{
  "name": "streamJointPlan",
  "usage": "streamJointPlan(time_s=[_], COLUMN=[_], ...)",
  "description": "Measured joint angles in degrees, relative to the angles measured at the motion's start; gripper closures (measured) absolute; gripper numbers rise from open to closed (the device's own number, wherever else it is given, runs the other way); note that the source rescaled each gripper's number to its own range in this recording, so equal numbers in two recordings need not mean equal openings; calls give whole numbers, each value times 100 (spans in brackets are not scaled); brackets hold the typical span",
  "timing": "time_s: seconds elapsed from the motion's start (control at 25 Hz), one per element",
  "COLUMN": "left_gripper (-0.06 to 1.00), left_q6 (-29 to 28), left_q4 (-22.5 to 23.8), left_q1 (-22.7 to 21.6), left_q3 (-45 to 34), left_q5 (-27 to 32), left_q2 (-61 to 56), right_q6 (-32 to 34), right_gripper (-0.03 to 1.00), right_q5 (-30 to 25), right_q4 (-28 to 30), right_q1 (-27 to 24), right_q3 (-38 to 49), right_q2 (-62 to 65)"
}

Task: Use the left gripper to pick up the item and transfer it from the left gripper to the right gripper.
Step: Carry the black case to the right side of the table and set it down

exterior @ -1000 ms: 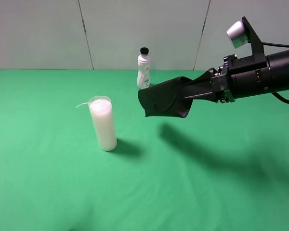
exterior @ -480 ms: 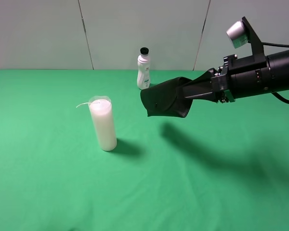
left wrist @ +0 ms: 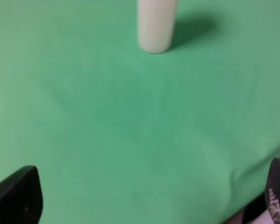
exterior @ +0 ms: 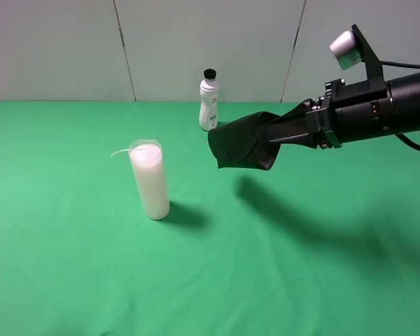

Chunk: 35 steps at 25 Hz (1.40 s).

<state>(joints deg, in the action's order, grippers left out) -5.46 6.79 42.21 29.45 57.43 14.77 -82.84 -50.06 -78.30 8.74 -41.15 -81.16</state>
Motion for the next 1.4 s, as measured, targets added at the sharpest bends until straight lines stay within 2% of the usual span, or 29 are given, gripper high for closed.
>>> streamJointPlan(time_s=[0.32, 0.92, 1.04, 1.4], left_gripper=[6, 8, 8, 8], left_q6=[-16, -16, -16, -16], left_q4=[-93, -206, -206, -208], left_q1=[0, -85, -511, -2779], left_q3=[-184, -184, -184, -184], left_q5=[320, 326, 326, 326], left_q2=[-502, -633, -633, -1007], right_q6=[0, 0, 7, 77], right_gripper=[93, 93, 93, 94], right_q5=[33, 180, 210, 680], right_q4=[-27, -198, -198, -202], right_q1=[0, 0, 0, 0], right_q3=[0, 5, 5, 5], right_q2=[0, 0, 0, 0])
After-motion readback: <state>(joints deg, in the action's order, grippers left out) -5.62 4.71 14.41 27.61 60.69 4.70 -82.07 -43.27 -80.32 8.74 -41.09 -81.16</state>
